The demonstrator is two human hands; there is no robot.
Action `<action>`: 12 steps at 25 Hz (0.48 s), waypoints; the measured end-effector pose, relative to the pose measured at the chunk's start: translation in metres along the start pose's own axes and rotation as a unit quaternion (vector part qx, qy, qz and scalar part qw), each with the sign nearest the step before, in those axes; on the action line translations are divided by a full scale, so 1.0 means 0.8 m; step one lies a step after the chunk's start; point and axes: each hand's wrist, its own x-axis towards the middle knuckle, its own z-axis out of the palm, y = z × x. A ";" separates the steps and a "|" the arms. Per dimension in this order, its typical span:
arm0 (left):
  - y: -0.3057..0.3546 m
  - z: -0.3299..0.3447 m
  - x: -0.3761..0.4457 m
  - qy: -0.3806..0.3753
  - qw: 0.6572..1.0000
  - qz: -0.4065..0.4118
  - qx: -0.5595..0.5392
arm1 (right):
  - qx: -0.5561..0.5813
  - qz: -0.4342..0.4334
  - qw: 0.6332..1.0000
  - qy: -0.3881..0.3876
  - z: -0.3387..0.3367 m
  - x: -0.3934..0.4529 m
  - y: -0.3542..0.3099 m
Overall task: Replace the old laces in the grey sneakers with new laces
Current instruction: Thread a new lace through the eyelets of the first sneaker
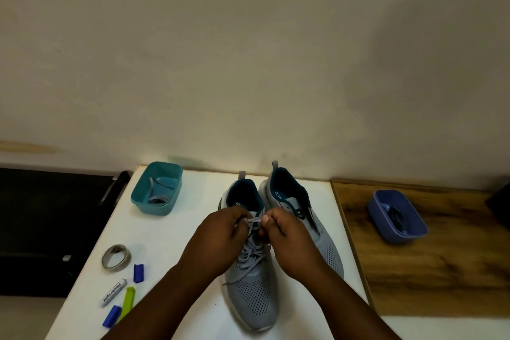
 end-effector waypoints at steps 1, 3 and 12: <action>0.002 0.004 0.001 -0.003 1.000 -0.005 -0.001 | -0.028 -0.023 0.999 -0.008 -0.003 -0.001 0.000; 0.000 0.007 0.003 -0.006 1.000 -0.011 -0.004 | -0.109 -0.074 0.991 -0.015 -0.011 0.000 -0.003; -0.017 0.001 0.007 -0.033 0.992 -0.031 -0.116 | -0.275 -0.178 0.935 0.136 -0.008 0.021 -0.006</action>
